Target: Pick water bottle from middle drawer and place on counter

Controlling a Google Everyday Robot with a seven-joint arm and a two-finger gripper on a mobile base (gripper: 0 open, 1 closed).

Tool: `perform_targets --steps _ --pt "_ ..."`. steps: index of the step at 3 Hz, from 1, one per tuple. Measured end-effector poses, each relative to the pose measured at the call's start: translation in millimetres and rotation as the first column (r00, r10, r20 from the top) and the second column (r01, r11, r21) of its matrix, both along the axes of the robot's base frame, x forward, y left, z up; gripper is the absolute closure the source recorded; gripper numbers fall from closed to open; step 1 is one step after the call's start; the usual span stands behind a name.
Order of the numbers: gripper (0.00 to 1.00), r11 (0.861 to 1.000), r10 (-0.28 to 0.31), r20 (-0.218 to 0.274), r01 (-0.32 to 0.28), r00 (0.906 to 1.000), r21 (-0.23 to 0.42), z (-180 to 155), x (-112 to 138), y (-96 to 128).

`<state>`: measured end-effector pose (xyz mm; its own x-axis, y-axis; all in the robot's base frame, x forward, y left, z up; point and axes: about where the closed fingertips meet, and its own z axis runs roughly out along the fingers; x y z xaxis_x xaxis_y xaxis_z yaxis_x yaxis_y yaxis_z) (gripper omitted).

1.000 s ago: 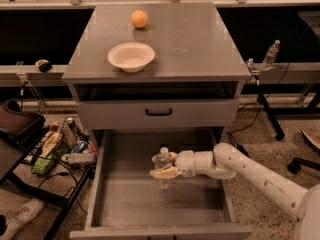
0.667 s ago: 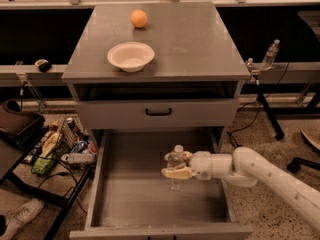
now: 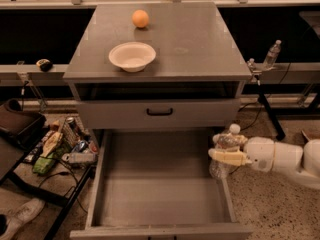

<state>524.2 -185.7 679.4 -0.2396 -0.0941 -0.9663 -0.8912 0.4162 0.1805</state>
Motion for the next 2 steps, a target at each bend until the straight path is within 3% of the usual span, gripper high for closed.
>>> perform_targets --steps 1,2 --pt "1.00 0.998 -0.050 0.002 0.050 0.9987 -0.032 76.1 27.5 -49.7" --pt "1.00 0.992 -0.093 0.034 0.095 0.9951 -0.083 153.4 65.4 -88.4"
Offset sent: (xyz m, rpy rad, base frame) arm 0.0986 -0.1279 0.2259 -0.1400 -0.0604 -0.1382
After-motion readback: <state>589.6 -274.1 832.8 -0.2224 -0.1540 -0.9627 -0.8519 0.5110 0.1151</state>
